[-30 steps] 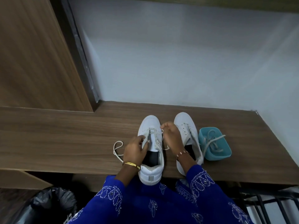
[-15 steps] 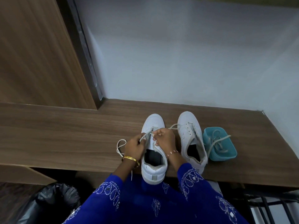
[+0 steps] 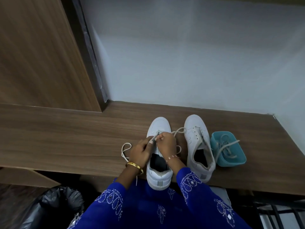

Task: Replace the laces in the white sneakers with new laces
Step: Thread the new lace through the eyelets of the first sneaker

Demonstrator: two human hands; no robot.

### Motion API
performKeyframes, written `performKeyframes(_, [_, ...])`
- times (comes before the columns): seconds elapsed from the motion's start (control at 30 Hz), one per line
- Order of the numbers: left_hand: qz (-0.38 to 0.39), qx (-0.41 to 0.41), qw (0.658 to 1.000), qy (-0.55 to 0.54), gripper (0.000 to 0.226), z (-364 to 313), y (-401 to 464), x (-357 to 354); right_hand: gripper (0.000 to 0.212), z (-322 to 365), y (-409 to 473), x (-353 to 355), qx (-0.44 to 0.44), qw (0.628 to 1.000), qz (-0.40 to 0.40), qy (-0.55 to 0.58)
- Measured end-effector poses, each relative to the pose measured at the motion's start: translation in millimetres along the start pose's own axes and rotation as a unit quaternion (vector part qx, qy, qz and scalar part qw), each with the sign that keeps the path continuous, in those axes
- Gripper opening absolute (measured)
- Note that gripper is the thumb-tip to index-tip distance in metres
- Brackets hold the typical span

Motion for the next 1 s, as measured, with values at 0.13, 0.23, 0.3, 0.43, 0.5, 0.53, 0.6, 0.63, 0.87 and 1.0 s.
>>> performKeyframes(0.13, [-0.005,0.084,0.988,-0.130,0.035,-6.2,3.9,3.3,0.021,0.3,-3.2,3.2,0.019,0.999,0.007,0.028])
performKeyframes(0.23, [-0.021,0.104,0.981,-0.159,0.035,-8.2,16.5,3.8,0.014,0.6,-7.0,10.3,0.044,0.998,0.010,0.037])
performKeyframes(0.3, [-0.025,0.120,0.977,-0.177,0.036,-5.1,22.6,0.2,0.015,0.9,-10.7,14.5,0.054,0.998,0.012,0.035])
performKeyframes(0.43, [-0.054,0.155,0.962,-0.217,0.026,4.9,27.2,-5.3,0.019,-3.7,-18.7,17.7,0.066,0.998,-0.005,0.024])
performKeyframes(0.5, [-0.066,0.168,0.959,-0.217,0.028,7.3,27.2,-6.5,0.014,0.3,-24.8,26.7,0.131,0.987,-0.083,-0.040])
performKeyframes(0.53, [-0.073,0.176,0.959,-0.211,0.029,8.7,27.5,-6.7,0.011,3.3,-28.9,31.1,0.174,0.972,-0.130,-0.093])
performKeyframes(0.6, [-0.091,0.209,0.949,-0.218,0.028,10.8,27.2,-6.4,0.018,5.5,-38.3,37.6,0.216,0.943,-0.178,-0.182])
performKeyframes(0.63, [-0.098,0.230,0.936,-0.247,0.027,11.8,27.3,-6.4,0.021,4.7,-42.1,38.1,0.219,0.937,-0.171,-0.212])
performKeyframes(0.87, [-0.196,0.290,0.786,-0.509,0.040,11.4,21.5,29.5,0.033,-9.9,-40.0,25.5,0.155,0.946,-0.007,-0.283])
performKeyframes(1.0, [-0.342,0.303,0.783,-0.423,0.036,26.9,14.7,92.1,0.024,-11.5,-32.9,27.5,0.132,0.954,0.026,-0.269])
Point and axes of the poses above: each hand's wrist, its own y-axis towards the middle knuckle, its own x-axis out of the back of the hand, z = x × y, the point moved 5 cm from there along y, towards the middle knuckle, and after that the axes turned 7 degrees about -y, right-handed, at the moved point
